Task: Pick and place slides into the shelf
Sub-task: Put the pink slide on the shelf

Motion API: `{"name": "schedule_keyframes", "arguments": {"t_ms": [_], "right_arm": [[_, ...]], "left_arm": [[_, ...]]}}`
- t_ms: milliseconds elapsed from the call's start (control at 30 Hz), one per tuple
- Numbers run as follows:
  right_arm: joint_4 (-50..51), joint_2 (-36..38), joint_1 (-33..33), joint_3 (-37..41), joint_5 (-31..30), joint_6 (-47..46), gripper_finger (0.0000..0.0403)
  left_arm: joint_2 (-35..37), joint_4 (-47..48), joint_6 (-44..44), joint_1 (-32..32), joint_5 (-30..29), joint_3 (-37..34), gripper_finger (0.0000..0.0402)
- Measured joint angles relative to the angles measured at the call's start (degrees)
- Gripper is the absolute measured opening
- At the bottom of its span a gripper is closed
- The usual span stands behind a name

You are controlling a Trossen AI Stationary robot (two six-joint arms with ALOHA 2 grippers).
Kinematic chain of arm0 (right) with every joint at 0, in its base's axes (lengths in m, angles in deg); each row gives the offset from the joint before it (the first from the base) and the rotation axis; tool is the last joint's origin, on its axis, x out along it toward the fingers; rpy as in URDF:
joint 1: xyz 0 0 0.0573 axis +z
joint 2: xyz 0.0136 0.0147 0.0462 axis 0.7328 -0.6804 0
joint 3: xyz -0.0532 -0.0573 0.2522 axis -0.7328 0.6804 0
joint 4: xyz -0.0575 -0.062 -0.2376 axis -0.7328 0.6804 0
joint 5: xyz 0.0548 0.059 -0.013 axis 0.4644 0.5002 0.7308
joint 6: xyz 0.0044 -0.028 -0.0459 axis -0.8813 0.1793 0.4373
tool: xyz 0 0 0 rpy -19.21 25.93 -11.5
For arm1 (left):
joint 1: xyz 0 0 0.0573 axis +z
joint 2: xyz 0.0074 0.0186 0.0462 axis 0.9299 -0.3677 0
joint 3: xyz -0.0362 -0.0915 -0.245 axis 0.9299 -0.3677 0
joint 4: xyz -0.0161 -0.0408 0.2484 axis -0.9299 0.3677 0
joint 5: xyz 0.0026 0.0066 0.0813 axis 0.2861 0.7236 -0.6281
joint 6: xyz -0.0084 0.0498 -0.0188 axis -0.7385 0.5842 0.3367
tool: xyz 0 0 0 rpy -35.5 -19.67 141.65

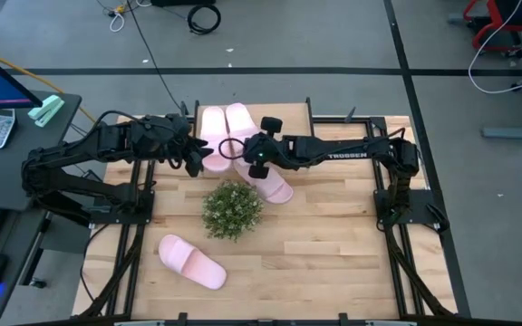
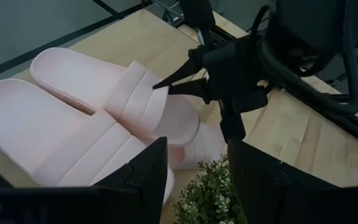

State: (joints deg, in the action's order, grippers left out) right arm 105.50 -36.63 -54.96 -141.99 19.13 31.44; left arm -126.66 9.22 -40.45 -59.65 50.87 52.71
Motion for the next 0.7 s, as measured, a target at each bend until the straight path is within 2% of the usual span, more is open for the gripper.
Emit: {"name": "schedule_keyframes", "arguments": {"t_ms": [433, 700], "right_arm": [[-1.27, 0.11, -2.26, -0.13, 10.12, -0.23, 0.0114], [0.79, 0.13, -2.21, -0.17, 9.00, -0.22, 0.0169]], "left_arm": [[0.00, 0.00, 0.01, 0.00, 0.00, 0.00, 0.0174], [0.00, 0.00, 0.02, 0.00, 0.00, 0.01, 0.0174]]}}
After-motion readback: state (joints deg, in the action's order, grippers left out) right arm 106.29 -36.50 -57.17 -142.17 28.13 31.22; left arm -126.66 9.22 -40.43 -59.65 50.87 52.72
